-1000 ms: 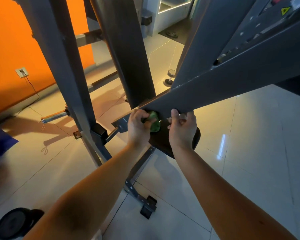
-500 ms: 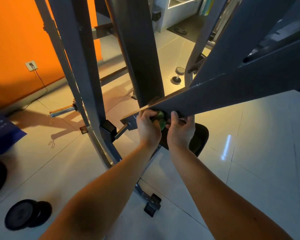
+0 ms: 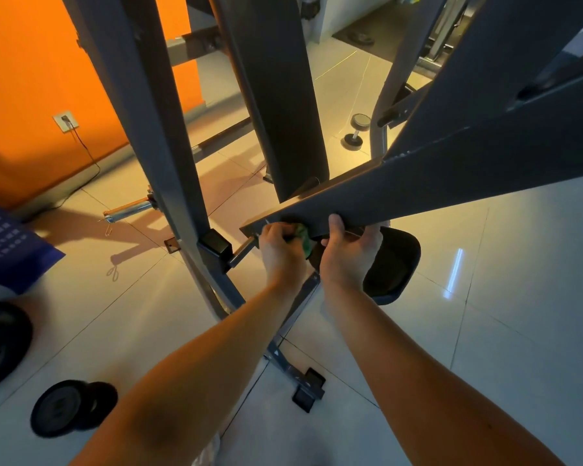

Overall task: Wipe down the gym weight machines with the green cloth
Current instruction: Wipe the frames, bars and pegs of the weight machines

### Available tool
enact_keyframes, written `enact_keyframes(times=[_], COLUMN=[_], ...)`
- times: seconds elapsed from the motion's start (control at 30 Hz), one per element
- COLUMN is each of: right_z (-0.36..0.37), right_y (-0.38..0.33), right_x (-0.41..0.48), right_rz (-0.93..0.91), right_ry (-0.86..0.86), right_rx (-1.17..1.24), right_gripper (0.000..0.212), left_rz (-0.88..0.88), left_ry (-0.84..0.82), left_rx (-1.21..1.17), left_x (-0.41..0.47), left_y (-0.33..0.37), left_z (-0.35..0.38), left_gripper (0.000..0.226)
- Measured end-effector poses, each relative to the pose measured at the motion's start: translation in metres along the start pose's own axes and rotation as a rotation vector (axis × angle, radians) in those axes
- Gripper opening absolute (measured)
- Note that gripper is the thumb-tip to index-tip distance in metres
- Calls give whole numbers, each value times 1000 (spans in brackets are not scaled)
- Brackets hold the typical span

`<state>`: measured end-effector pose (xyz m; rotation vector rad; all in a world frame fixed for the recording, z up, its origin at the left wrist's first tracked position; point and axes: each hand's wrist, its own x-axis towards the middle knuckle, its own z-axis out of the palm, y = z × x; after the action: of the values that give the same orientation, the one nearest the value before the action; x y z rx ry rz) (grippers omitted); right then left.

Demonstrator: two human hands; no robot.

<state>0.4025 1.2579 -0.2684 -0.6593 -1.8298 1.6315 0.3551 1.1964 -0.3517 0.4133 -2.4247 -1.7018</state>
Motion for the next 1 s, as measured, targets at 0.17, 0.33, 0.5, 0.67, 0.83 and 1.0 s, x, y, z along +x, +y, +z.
enact_keyframes(times=[0.17, 0.33, 0.5, 0.67, 0.83, 1.0], right_z=[12, 3, 1, 3, 3, -3], right_y=[8, 17, 10, 4, 7, 15], right_x=[2, 11, 10, 10, 13, 16], right_rz=[98, 28, 46, 87, 114, 58], right_ry=[28, -19, -49, -35, -50, -71], right_rx=[50, 45, 54, 54, 70, 33], right_gripper=[57, 49, 51, 50, 54, 48], left_rz=[-105, -350, -133, -169, -323, -515], left_ry=[35, 115, 66, 164, 181, 193], left_rx=[32, -56, -132, -174, -153, -202], left_x=[27, 84, 82, 59, 50, 76], left_y=[-14, -29, 14, 6, -27, -47], left_z=[-6, -25, -7, -18, -4, 2], left_gripper=[16, 19, 22, 17, 21, 22])
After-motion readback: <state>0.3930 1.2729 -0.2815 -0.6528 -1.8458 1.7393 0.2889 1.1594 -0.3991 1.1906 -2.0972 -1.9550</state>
